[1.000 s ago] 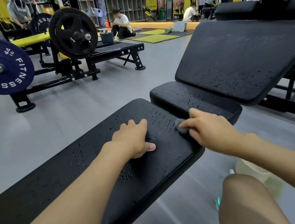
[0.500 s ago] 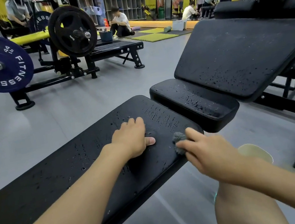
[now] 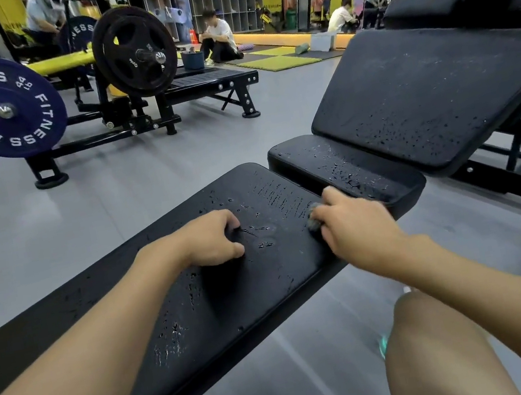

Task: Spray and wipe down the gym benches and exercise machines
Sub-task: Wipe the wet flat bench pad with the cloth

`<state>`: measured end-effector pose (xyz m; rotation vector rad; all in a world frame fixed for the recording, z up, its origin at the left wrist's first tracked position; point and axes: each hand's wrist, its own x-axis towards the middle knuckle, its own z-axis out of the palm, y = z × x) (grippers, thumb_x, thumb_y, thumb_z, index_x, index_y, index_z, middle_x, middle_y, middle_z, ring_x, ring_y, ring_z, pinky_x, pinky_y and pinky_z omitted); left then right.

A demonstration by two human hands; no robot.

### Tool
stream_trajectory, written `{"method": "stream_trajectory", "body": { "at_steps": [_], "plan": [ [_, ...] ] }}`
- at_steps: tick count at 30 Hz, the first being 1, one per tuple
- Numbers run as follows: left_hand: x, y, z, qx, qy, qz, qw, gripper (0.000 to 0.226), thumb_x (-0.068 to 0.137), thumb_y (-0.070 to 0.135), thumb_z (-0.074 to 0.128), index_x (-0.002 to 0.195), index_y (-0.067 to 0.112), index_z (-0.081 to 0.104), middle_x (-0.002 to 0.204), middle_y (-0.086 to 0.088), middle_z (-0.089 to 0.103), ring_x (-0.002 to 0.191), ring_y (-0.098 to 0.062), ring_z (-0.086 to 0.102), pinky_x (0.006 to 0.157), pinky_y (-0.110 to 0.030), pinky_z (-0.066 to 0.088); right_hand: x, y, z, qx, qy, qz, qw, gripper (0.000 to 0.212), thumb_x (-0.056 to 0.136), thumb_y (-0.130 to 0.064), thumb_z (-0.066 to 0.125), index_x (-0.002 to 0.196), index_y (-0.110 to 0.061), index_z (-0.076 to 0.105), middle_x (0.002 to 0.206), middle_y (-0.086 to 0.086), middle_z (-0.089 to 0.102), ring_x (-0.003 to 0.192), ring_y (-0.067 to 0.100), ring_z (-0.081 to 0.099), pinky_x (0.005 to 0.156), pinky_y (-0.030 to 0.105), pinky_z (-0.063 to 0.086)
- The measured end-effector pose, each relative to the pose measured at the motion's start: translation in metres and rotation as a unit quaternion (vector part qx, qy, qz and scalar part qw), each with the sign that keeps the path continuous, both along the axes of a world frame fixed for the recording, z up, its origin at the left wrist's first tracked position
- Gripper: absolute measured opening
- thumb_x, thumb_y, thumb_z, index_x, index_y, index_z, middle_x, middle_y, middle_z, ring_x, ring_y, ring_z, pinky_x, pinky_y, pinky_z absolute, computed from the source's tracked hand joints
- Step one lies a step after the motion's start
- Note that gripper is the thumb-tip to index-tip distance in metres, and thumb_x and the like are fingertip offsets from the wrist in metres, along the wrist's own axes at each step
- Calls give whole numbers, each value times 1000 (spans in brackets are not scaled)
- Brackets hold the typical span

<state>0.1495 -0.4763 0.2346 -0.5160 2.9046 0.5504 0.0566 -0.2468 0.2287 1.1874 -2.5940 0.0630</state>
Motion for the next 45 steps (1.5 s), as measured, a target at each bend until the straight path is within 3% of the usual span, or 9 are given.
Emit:
{"method": "stream_trajectory", "body": {
  "at_steps": [4,8,13,17,27,32,36,41,45],
  "plan": [
    [-4,-7,2,-8,-3,5,1000,59,84,44,76,134,21,51,121,3,53,110,-20,54,97,-29,43,24,-8,-8,46,-46,149,987,24,97,-27,47,115,-32,63,109,-3,45,85,29,63,58,33,37],
    [-6,-18,2,7,-16,13,1000,70,79,44,82,136,20,50,136,-2,52,125,-22,52,106,-34,42,-12,-22,5,-16,-13,-23,1000,27,99,-25,45,117,-31,64,111,1,44,88,34,63,66,36,43],
    [-13,-23,-4,-26,-3,7,1000,82,74,40,87,141,19,43,142,-1,46,132,-24,46,109,-41,40,10,-32,-5,56,-44,127,989,30,100,-31,43,124,-36,61,107,-4,38,91,31,63,63,34,39],
    [-14,-26,-12,-83,-34,39,995,92,75,54,80,147,26,30,149,-6,29,140,-35,34,110,-53,36,-31,-37,7,-14,-27,-19,999,30,97,-25,45,118,-32,65,112,3,46,93,37,63,76,39,49],
    [-16,-34,-4,-53,-65,23,996,98,78,57,78,155,18,31,154,-5,42,140,-27,42,115,-39,36,-39,-58,8,-18,-29,-8,999,25,94,-19,47,117,-21,58,116,5,49,100,38,62,80,43,49],
    [-21,-43,5,-45,-55,34,997,79,85,36,79,151,18,40,151,-1,47,137,-24,47,111,-31,38,-8,-56,0,41,-76,171,982,24,98,-25,44,113,-34,59,97,-8,33,92,33,60,67,35,39],
    [-25,-48,-6,-92,-34,49,994,76,77,37,85,139,21,44,136,-5,52,124,-31,52,103,-43,45,-48,-67,10,-25,-48,13,998,31,96,-20,45,114,-34,65,100,-1,39,94,35,62,71,36,38],
    [-26,-52,-9,-89,-54,72,992,85,78,41,83,147,26,35,142,-7,36,133,-36,37,108,-53,39,-14,-79,-4,27,-77,179,981,27,98,-26,44,114,-37,63,103,-4,40,93,33,61,70,36,40],
    [-22,-57,-10,-65,-51,80,993,93,78,42,83,152,29,29,148,-8,42,134,-34,44,109,-49,40,-61,-89,8,-45,-56,25,997,29,97,-22,46,110,-36,67,108,1,48,97,36,62,76,37,43]
  ]
}}
